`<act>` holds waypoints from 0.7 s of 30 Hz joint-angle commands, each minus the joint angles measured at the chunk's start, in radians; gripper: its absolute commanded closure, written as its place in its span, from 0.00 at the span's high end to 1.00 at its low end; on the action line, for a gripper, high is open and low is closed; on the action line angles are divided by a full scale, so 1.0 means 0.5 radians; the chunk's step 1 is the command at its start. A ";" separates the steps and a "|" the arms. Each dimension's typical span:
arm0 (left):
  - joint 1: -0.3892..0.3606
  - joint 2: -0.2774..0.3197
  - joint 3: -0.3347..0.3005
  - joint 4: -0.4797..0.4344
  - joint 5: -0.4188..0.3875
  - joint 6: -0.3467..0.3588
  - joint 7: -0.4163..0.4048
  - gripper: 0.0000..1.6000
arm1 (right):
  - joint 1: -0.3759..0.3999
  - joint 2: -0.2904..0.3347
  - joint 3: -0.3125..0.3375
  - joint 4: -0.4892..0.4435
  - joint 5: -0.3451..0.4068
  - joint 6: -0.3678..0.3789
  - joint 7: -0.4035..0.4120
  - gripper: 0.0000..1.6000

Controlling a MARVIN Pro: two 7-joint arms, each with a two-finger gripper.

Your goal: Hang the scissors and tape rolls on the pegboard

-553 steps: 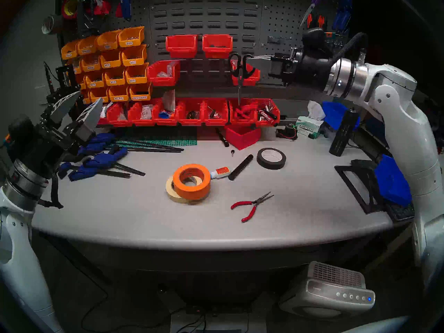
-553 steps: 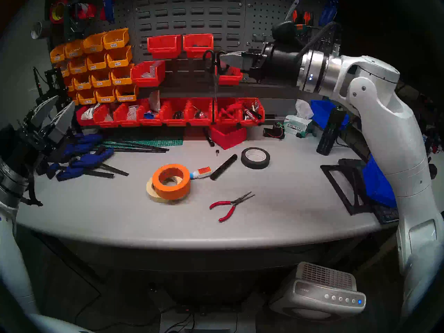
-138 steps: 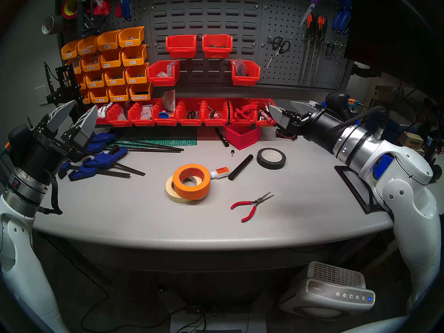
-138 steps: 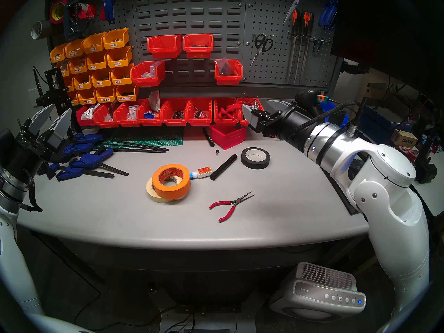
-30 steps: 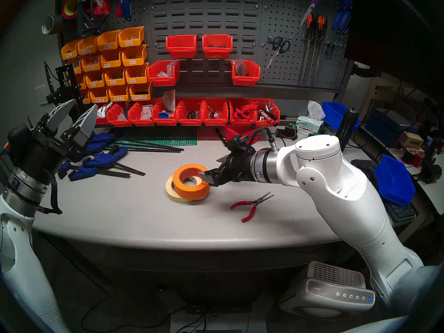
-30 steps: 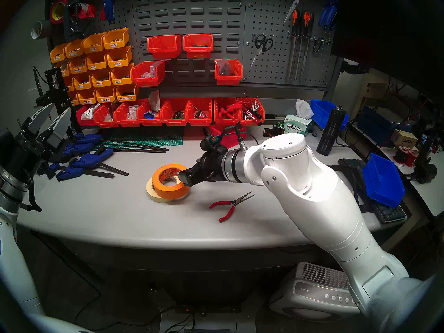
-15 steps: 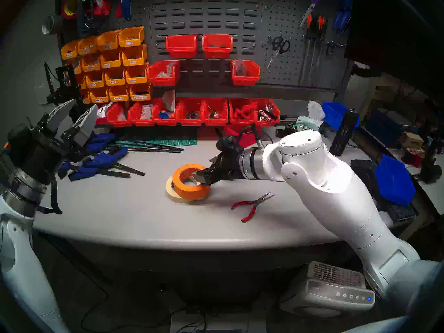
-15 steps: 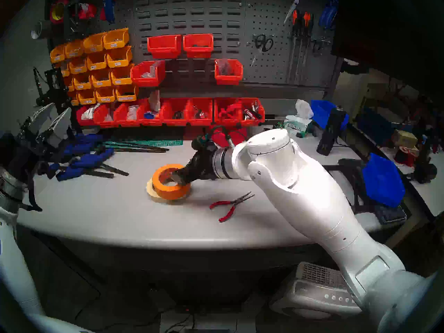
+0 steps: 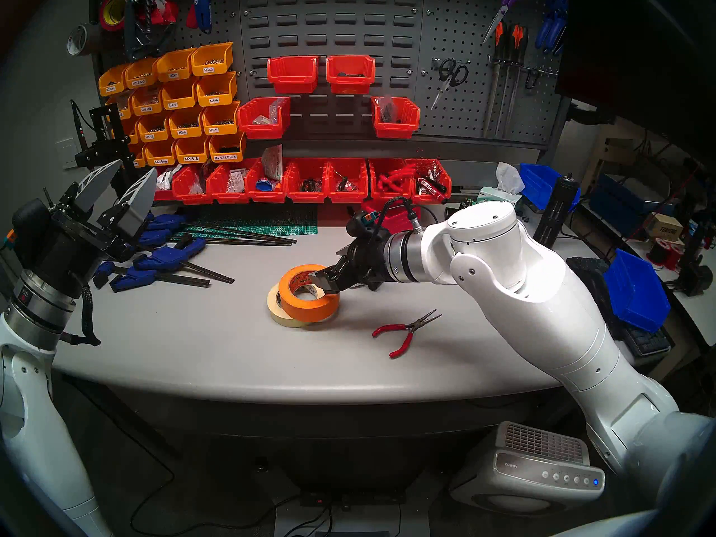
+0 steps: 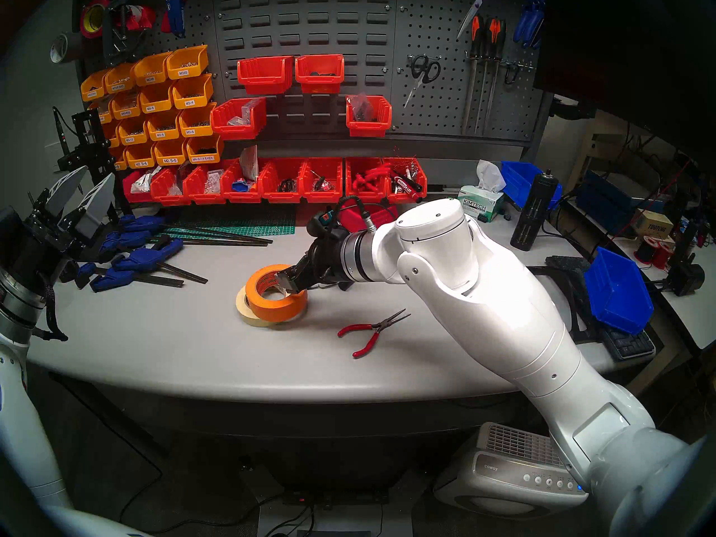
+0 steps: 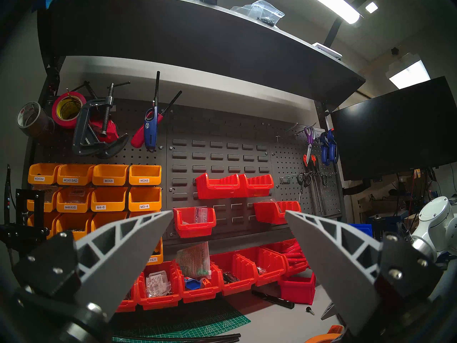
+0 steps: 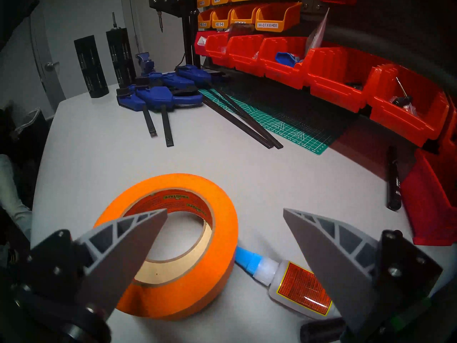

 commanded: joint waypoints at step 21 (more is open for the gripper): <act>-0.023 0.004 -0.005 -0.040 -0.016 -0.003 0.004 1.00 | 0.109 0.053 -0.171 0.047 0.015 -0.006 0.009 1.00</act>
